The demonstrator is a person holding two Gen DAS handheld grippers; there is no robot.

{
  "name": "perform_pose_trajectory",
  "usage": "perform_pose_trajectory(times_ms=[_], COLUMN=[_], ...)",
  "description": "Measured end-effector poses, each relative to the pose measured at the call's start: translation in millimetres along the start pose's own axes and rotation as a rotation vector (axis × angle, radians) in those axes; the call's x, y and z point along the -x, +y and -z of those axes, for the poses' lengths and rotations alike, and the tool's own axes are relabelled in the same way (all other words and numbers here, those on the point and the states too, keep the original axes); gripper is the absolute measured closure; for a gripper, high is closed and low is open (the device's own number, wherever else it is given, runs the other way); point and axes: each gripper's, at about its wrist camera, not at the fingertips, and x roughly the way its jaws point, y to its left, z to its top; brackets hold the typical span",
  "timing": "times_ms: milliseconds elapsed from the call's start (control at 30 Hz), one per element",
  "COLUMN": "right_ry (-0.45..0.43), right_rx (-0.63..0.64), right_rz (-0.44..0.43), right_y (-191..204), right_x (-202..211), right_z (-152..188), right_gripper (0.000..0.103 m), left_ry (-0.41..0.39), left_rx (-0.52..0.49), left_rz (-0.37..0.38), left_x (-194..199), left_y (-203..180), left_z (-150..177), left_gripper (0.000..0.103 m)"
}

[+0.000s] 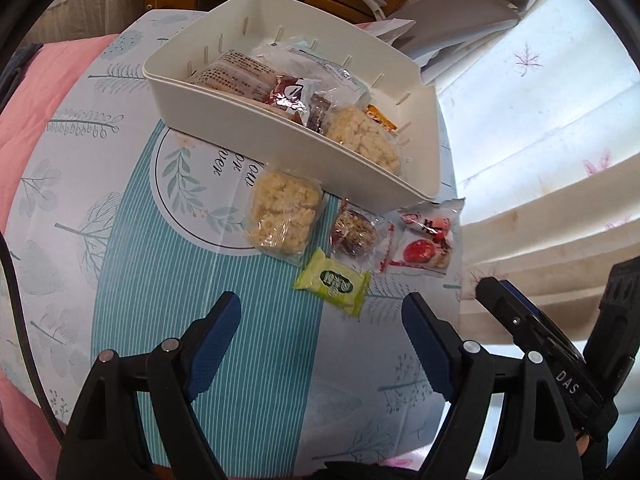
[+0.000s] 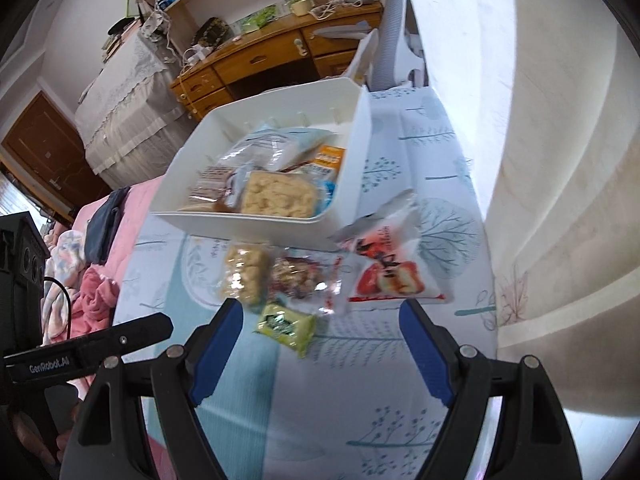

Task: Organize snacks
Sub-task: 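Grasp the clear puffed-snack bag with the left tool while the right tool grasps the white DONGZHO bag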

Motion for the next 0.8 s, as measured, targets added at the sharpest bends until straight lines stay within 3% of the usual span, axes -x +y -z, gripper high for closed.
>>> perform_pose_trajectory(times_ms=[600,800], right_ry=[-0.002,-0.007], right_rx=[-0.015,0.024], right_rz=[0.096,0.092], right_y=[-58.9,-63.0], right_x=[-72.3,-89.0], right_z=[-8.7,-8.6], right_gripper=[0.022,0.027], left_ry=[-0.027,-0.048], left_rx=[0.096,0.095], left_rz=[-0.146,-0.255], left_x=[-95.5,-111.8], left_y=[7.2,10.5], left_z=[-36.8,-43.5], left_gripper=[0.021,0.021])
